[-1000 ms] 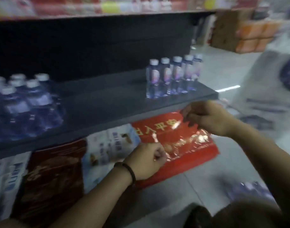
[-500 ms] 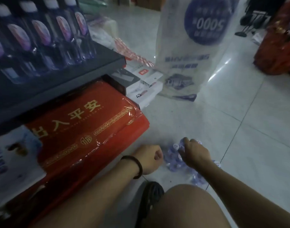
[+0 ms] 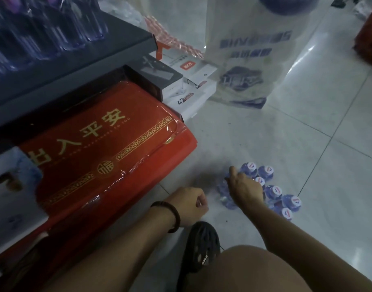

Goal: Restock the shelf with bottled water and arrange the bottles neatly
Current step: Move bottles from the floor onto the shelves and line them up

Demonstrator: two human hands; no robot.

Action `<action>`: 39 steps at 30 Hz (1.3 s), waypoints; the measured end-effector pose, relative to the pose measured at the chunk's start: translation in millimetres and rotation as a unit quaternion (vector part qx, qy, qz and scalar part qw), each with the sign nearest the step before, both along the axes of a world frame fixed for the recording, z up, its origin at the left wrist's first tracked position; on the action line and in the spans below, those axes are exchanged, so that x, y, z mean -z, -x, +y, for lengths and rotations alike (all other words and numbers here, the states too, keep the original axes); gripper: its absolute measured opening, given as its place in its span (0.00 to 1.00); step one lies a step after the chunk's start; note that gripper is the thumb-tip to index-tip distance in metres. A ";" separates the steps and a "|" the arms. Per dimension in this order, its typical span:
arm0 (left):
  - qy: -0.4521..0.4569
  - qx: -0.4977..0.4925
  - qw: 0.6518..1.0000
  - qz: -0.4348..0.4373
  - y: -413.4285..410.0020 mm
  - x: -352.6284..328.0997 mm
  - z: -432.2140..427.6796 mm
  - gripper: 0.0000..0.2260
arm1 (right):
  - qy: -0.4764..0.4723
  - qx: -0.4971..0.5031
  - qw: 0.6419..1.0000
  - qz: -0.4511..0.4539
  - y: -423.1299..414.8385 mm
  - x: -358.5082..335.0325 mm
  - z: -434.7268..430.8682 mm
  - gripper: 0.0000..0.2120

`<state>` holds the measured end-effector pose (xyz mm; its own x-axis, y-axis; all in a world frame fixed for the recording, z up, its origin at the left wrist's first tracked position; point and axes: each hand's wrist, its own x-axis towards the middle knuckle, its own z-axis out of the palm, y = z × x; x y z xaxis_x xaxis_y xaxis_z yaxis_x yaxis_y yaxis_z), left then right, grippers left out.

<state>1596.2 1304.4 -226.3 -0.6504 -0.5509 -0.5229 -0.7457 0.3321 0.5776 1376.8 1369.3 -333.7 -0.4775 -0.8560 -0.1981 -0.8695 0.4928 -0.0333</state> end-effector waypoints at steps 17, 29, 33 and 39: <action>0.078 -0.139 0.976 0.146 -185.9 -146.5 -14.8 0.32 | 0.112 -0.501 0.857 0.043 -150.0 -309.6 -41.9 0.22; -0.014 -0.266 0.866 0.424 -373.0 -244.9 42.0 0.18 | 0.230 -0.532 0.768 -0.273 -381.7 -418.9 -70.5 0.20; -0.103 -0.289 0.831 0.463 -405.7 -247.1 47.4 0.21 | 0.227 -0.523 0.769 -0.290 -431.8 -402.5 -88.8 0.26; -0.168 -0.349 0.756 0.527 -422.2 -235.7 48.6 0.30 | 0.229 -0.498 0.786 -0.287 -476.9 -406.7 -109.9 0.32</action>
